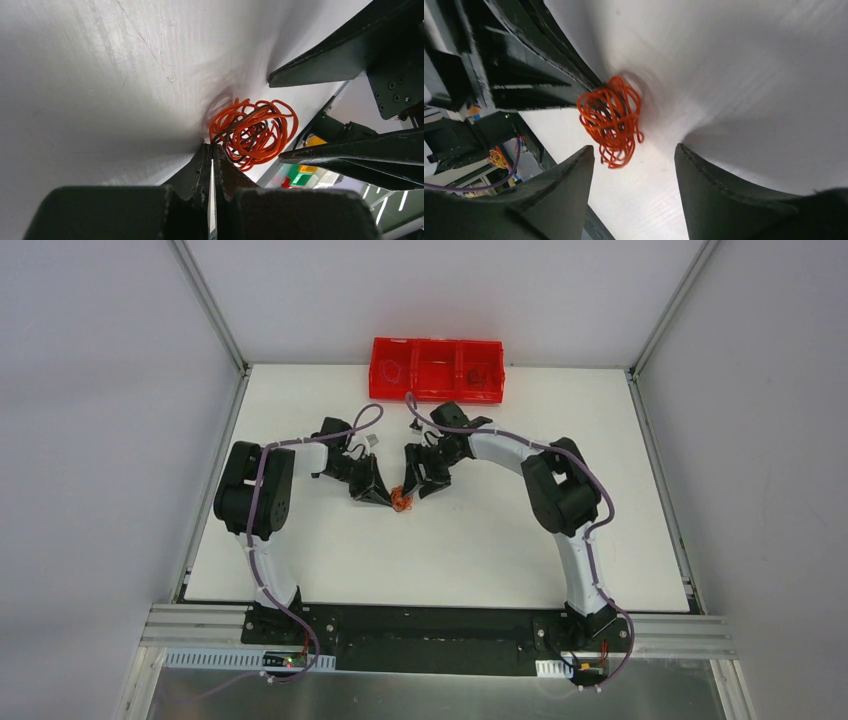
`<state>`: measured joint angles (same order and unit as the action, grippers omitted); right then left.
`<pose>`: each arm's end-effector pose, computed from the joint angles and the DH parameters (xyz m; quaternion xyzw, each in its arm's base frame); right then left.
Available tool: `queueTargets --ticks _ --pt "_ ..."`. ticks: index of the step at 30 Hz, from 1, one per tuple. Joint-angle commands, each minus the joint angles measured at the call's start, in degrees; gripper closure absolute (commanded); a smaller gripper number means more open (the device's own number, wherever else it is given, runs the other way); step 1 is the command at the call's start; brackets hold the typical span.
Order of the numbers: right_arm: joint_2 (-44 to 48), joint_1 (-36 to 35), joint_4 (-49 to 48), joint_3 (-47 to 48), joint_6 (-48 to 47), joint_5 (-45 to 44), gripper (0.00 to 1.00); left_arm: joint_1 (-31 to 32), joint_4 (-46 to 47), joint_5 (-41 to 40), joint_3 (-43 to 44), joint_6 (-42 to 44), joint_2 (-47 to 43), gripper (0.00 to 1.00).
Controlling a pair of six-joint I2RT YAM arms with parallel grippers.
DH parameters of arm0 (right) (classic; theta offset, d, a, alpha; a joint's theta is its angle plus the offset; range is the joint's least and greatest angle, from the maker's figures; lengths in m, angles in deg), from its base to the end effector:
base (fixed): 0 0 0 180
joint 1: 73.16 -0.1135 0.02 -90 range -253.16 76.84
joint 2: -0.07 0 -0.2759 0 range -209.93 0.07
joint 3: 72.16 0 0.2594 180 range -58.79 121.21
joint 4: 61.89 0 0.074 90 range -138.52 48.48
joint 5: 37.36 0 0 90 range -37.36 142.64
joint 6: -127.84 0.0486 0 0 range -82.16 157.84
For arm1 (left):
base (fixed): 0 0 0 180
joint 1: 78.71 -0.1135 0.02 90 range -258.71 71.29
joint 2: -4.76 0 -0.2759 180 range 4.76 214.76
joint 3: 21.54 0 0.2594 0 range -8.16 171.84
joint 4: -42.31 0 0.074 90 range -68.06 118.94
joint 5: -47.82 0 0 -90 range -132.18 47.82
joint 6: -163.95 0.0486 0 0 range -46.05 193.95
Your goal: Untangle the cables
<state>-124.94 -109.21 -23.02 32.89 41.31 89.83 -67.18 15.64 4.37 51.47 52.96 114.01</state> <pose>0.3712 0.3065 0.1545 -0.3383 0.8523 0.3752 0.1358 0.3546 -0.1083 0.1250 0.0186 0.8977 -0.4290 0.0990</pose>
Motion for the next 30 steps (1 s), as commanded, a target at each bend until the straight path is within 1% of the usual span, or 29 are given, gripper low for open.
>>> queueTargets --ticks 1,2,4,6,7,10,13,16,23,30 --pt "-1.5 -0.7 -3.1 4.3 3.1 0.4 0.41 -0.1 -0.2 0.4 0.9 -1.1 1.5 1.00" --pt "-2.1 -1.0 -3.2 4.6 3.5 1.0 0.46 -0.2 -0.2 0.3 1.0 -1.1 1.7 1.00" --pt "-2.6 -1.2 -3.1 4.7 3.8 2.6 0.65 -0.2 -0.3 0.5 0.9 -1.1 1.6 1.00" --pt "-1.8 -1.2 -3.0 3.8 3.7 3.5 0.90 -0.3 -0.4 0.5 0.8 -1.0 1.0 1.00" --pt "-1.1 -1.0 -2.9 2.9 3.3 3.6 1.00 -0.4 -0.4 0.5 0.4 -0.9 0.5 1.00" --pt "3.1 0.5 -2.4 -0.9 1.2 3.8 1.00 -2.1 -0.5 0.5 -1.3 -0.4 -1.8 1.00" --pt "8.3 3.7 -2.3 -5.0 -0.9 3.2 1.00 -6.3 -1.0 0.9 -2.9 0.2 -4.8 1.00" --pt "12.9 7.2 -0.6 -8.3 -3.8 1.0 1.00 -10.4 -3.5 1.4 -3.8 1.7 -7.2 1.00" --pt "19.4 16.7 9.2 -10.6 -14.5 -3.7 1.00 -19.0 -12.3 1.4 -3.7 8.2 -11.8 1.00" --pt "23.4 27.8 17.8 -10.0 -25.0 -7.7 1.00 -26.6 -19.6 -0.1 -1.3 14.1 -14.1 1.00"
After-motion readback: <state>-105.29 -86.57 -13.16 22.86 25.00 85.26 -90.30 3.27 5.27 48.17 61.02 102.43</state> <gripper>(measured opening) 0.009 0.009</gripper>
